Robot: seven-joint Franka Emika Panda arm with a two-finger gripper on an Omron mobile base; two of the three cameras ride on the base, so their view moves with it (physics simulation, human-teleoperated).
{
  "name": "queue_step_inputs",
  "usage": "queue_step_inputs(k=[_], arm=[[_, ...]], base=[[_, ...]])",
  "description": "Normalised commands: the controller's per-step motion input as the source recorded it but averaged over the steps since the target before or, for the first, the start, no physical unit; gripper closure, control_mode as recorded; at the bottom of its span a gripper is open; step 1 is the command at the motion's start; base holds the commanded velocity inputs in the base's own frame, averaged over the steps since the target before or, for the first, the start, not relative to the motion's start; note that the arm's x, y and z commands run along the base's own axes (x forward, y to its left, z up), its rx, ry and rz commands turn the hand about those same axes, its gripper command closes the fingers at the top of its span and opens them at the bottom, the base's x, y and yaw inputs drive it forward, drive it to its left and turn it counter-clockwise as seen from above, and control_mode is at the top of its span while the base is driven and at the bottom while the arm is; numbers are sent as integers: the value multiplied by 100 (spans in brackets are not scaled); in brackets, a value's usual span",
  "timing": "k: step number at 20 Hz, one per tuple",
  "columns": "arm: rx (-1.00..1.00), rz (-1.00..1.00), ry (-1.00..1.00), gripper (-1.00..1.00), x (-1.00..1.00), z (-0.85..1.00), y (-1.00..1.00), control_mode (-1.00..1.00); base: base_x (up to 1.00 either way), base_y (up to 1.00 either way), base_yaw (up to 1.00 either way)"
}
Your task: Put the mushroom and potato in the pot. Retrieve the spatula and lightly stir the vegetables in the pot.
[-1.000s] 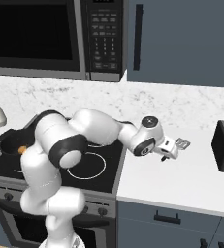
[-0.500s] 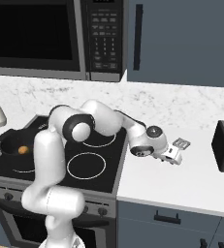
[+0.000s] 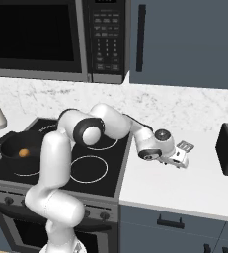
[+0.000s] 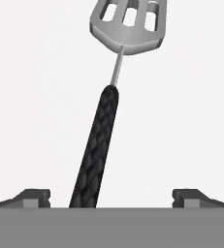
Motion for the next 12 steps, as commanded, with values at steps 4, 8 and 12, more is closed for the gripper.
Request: queue_step_inputs(k=[4,8,12], arm=[[0,0,8,-100,42,-13,2,-100],[0,0,8,-100,31,-39,2,-100],[0,0,5,100,23,-41,3,-100]], base=[[0,0,0],[0,0,0],[0,0,0]])
